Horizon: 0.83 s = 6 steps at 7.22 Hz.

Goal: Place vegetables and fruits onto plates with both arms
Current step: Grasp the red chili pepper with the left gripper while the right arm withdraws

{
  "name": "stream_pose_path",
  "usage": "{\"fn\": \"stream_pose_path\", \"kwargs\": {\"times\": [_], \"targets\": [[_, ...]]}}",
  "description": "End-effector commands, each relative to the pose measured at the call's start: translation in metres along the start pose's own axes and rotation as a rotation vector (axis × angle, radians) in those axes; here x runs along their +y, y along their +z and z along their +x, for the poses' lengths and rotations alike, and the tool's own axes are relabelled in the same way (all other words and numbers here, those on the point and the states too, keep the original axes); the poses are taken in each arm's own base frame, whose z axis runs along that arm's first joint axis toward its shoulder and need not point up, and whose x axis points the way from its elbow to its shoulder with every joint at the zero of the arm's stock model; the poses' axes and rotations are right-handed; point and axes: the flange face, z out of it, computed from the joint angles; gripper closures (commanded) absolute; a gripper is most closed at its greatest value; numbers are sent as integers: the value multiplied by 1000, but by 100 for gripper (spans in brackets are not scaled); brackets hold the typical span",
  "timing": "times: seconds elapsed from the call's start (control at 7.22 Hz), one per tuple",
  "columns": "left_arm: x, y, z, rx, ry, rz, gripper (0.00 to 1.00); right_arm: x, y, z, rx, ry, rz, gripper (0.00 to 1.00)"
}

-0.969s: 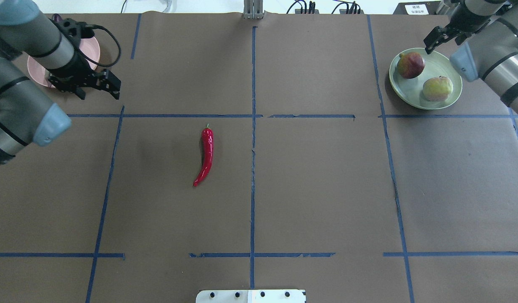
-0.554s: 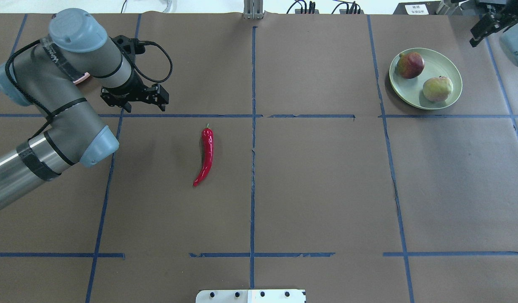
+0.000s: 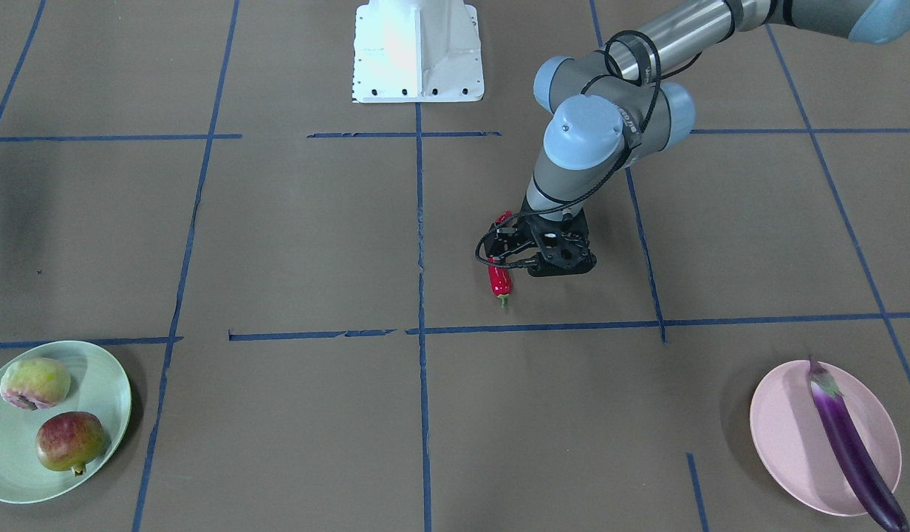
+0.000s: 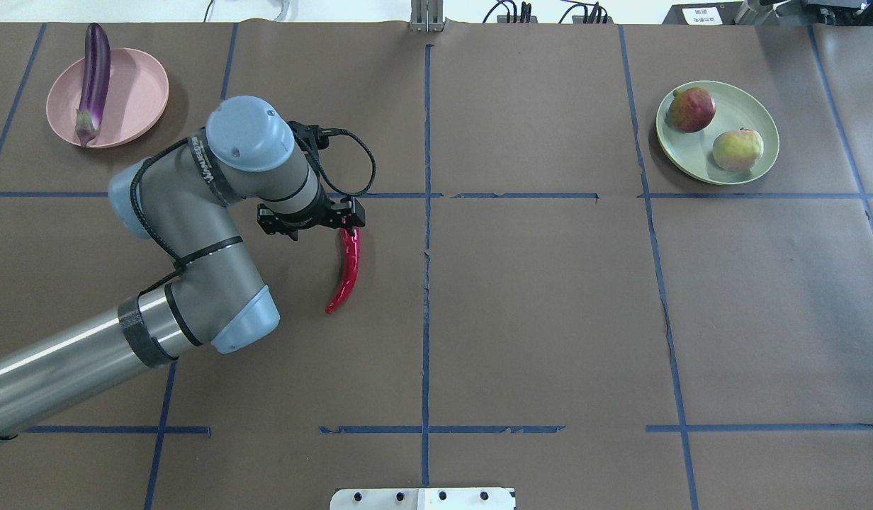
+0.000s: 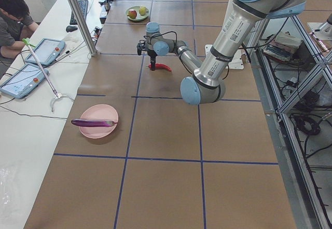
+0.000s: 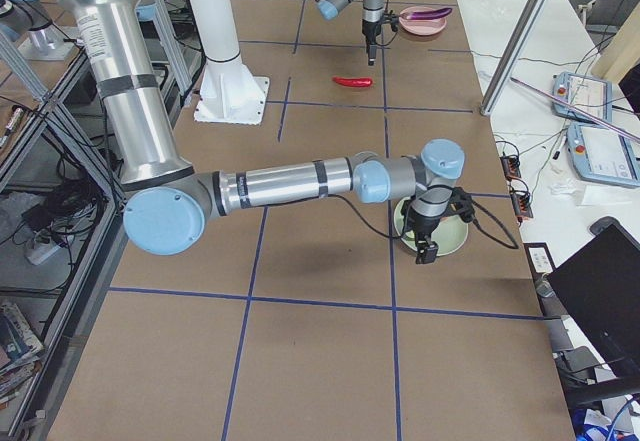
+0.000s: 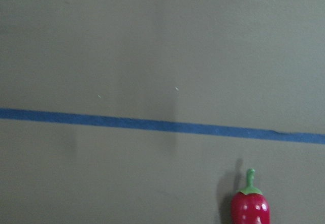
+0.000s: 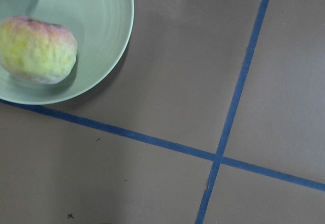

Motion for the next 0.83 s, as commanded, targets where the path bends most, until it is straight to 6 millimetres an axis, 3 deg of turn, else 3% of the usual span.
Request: {"fn": "stream_pose_path", "kwargs": {"times": [0.0,0.14,0.28,0.42,0.55,0.69], "targets": [[19,24,23,-28,22,2,5,12,6,4,-14,0,-2,0],[18,33,36,-38,22,-5,9,11,5,3,-14,-1,-1,0],[17,34,37,-40,20,-6,30,11,5,4,-12,1,-1,0],[17,32,38,-37,21,-5,71,11,5,4,-12,0,0,0],[16,31,38,-34,21,-4,93,10,5,3,-14,0,0,0],[14,27,37,-30,19,0,99,10,5,4,-12,1,-1,0]]}}
